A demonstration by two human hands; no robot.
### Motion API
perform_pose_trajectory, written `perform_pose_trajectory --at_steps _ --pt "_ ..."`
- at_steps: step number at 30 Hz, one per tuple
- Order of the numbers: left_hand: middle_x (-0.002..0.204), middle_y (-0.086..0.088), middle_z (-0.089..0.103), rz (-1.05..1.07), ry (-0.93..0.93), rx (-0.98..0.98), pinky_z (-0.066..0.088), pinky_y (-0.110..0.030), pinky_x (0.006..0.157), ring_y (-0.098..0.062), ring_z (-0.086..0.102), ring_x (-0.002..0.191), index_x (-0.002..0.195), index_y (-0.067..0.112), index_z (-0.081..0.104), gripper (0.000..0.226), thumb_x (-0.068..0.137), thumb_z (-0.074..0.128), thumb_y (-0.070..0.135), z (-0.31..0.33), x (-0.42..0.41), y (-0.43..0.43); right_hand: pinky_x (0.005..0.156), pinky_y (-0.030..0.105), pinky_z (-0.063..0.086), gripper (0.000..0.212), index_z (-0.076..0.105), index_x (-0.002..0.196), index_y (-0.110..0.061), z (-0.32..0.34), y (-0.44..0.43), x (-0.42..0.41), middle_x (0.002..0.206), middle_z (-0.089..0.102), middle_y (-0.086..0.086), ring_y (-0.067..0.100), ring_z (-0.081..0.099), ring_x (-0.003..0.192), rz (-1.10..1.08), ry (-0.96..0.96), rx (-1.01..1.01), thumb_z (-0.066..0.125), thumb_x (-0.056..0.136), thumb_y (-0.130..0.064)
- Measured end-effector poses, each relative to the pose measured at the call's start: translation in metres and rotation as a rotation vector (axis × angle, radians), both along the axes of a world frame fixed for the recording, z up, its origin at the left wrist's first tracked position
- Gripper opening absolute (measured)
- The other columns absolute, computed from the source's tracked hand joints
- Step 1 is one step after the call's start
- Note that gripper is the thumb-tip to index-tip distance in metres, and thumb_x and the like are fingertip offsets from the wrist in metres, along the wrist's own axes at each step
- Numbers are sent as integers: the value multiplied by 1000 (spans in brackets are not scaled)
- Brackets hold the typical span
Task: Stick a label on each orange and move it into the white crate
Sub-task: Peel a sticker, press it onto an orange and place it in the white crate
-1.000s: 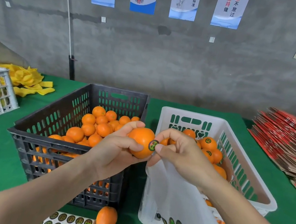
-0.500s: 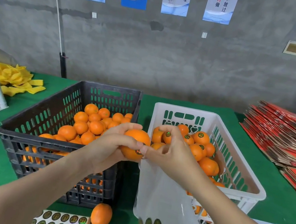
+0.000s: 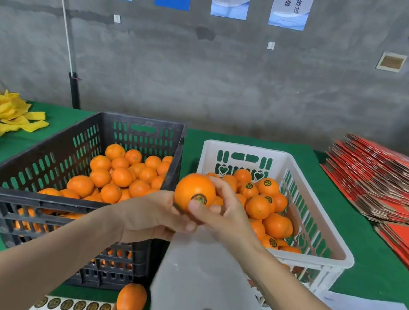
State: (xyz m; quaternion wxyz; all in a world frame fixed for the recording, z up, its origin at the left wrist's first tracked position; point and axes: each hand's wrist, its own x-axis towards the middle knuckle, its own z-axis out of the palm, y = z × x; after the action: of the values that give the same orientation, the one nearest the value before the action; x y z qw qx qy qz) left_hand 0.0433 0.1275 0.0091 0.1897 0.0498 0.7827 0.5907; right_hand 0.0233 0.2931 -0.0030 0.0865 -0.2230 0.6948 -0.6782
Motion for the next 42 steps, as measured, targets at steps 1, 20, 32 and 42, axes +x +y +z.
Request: perform_pose_trajectory --at_steps 1,20,32,42 --pt "126 -25 59 -17 11 -52 47 -44 101 -32 61 111 122 -2 57 35 87 62 -2 2 -2 4 69 20 53 49 45 123 -27 0 0 -5 89 71 7 12 70 78 -23 -6 -28 70 82 -21" --pt "113 -21 69 74 -177 214 58 -40 82 -34 69 98 108 3 68 40 71 72 16 -6 -22 -37 90 39 51 40 57 121 -4 -55 113 -121 124 58 15 26 57 107 119 -3 1532 61 85 -21" --pt "97 -13 73 192 -63 419 60 -34 66 -26 73 84 86 10 79 25 63 81 16 4 -27 -44 97 18 38 27 57 113 -39 10 74 11 128 55 -15 -4 45 123 96 277 253 62 86 -38" --pt "91 -11 75 455 144 425 60 -34 63 -25 72 78 101 8 68 15 91 56 9 12 -16 -30 85 9 28 18 68 96 -22 -2 30 20 96 49 -3 13 43 97 -400 712 366 68 83 -9"
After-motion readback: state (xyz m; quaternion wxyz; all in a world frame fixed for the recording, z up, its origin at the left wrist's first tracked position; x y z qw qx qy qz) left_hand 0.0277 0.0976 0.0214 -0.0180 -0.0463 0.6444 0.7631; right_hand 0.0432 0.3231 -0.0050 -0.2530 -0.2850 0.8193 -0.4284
